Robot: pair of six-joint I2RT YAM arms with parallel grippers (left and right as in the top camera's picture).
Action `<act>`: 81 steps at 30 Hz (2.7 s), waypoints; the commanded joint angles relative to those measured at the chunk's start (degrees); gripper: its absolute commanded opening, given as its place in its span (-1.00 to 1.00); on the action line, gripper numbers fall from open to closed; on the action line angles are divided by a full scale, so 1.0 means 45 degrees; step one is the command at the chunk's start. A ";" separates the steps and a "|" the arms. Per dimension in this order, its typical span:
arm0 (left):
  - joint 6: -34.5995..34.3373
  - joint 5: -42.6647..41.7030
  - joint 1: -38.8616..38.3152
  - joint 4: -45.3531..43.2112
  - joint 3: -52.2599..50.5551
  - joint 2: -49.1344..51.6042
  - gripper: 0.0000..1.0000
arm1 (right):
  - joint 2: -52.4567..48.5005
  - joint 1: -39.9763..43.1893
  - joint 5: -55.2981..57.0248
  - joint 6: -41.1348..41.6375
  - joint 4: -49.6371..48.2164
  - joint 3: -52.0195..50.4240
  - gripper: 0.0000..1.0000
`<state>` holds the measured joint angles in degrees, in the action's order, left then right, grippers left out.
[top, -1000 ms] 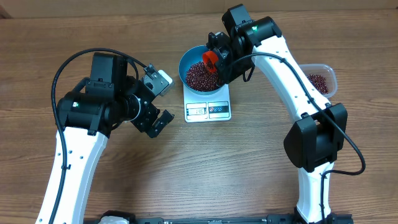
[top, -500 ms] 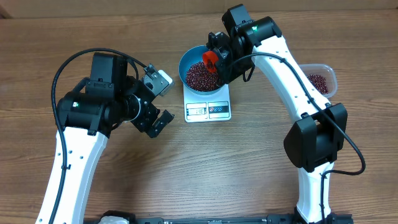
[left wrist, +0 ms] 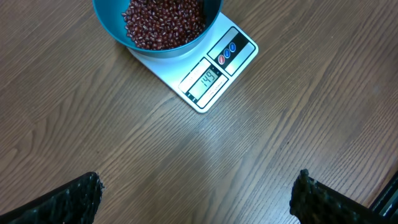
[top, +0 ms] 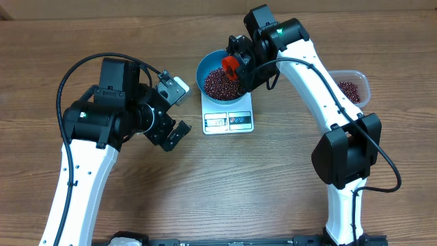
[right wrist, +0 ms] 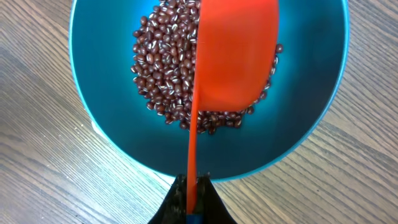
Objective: Scoop item into bowl and weigh 150g on scale
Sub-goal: 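Tilt the scoop over the bowl to pour beans with the right gripper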
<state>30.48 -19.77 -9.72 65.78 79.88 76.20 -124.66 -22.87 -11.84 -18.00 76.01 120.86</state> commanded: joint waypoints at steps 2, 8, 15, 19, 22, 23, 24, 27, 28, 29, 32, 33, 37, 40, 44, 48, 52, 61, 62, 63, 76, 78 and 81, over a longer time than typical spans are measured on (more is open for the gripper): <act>0.0287 -0.0175 -0.0015 0.0000 0.0204 0.0092 0.99 | 0.0583 0.0024 -0.0291 -0.0019 -0.0078 0.0423 -0.92; 0.0287 -0.0175 -0.0010 0.0000 0.0204 0.0092 0.99 | 0.0583 0.0024 -0.0296 -0.0015 -0.0078 0.0423 -0.93; 0.0282 -0.0175 -0.0015 0.0000 0.0204 0.0092 0.99 | 0.0583 0.0024 -0.0685 -0.0019 -0.0083 0.0423 -0.93; 0.0287 -0.0175 -0.0010 0.0000 0.0204 0.0092 0.99 | 0.0583 0.0024 -0.0831 -0.0010 0.0005 0.0423 -0.93; 0.0287 -0.0175 -0.0010 0.0000 0.0204 0.0092 0.99 | 0.0583 0.0107 -0.0481 -0.0024 -0.0029 0.0423 -0.93; 0.0287 -0.0175 -0.0010 0.0000 0.0204 0.0092 0.99 | 0.0583 0.0175 -0.0583 0.0010 -0.0068 0.0423 -0.93; 0.0287 -0.0175 -0.0010 0.0000 0.0204 0.0092 0.99 | 0.0583 0.0214 -0.0889 0.0102 -0.0068 0.0423 -0.92; 0.0287 -0.0175 -0.0010 0.0000 0.0204 0.0092 0.99 | 0.0583 0.0272 -0.1336 0.0029 -0.0024 0.0423 -0.92; 0.0282 -0.0175 -0.0010 0.0000 0.0204 0.0092 0.99 | 0.0583 0.0287 -0.1010 -0.0034 -0.0039 0.0423 -0.92; 0.0287 -0.0175 -0.0010 0.0000 0.0204 0.0092 0.99 | 0.0583 0.0291 -0.0748 -0.0005 -0.0078 0.0423 -0.92; 0.0287 -0.0175 -0.0015 0.0000 0.0204 0.0092 0.99 | 0.0583 0.0301 -0.1185 0.0316 -0.0034 0.0423 -0.92; 0.0287 -0.0175 -0.0015 0.0000 0.0204 0.0092 0.99 | 0.0583 0.0301 -0.0865 0.0243 -0.0005 0.0423 -0.92; 0.0287 -0.0175 -0.0015 0.0000 0.0204 0.0092 0.99 | 0.0583 0.0316 0.0170 0.0549 -0.0219 0.0423 -0.93; 0.0287 -0.0175 -0.0015 0.0000 0.0204 0.0092 0.99 | 0.0583 0.0306 -0.0175 0.0593 -0.0131 0.0418 -0.93; 0.0287 -0.0175 -0.0010 0.0000 0.0199 0.0092 0.99 | 0.0583 0.0301 -0.0262 0.0695 -0.0199 0.0418 -0.93; 0.0287 -0.0175 -0.0010 0.0000 0.0204 0.0092 0.99 | 0.0583 0.0301 0.0253 0.0568 -0.0248 0.0418 -0.92; 0.0287 -0.0175 -0.0010 0.0000 0.0199 0.0092 0.99 | 0.0583 0.0301 0.0053 0.0661 -0.0194 0.0418 -0.93; 0.0287 -0.0175 -0.0015 0.0000 0.0204 0.0092 0.99 | 0.0583 0.0340 -0.0835 0.0665 -0.0189 0.0418 -0.92; 0.0287 -0.0175 -0.0015 0.0000 0.0204 0.0092 0.99 | 0.0583 0.0340 -0.0869 0.0670 -0.0175 0.0418 -0.92; 0.0287 -0.0175 -0.0010 0.0000 0.0204 0.0092 0.99 | 0.0583 0.0340 -0.0869 0.0675 -0.0160 0.0418 -0.93; 0.0282 -0.0175 -0.0010 0.0000 0.0204 0.0092 0.99 | 0.0583 0.0340 -0.1010 0.0738 -0.0112 0.0418 -0.92; 0.0287 -0.0175 -0.0010 0.0000 0.0204 0.0092 0.99 | 0.0583 0.0355 -0.0758 0.0563 -0.0155 0.0418 -0.92; 0.0287 -0.0175 -0.0015 0.0000 0.0204 0.0092 0.99 | 0.0583 0.0384 -0.0151 0.0578 -0.0189 0.0418 -0.92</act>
<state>30.48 -19.77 -9.72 65.78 79.88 76.20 -124.66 -21.74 -14.87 -15.07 75.50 120.86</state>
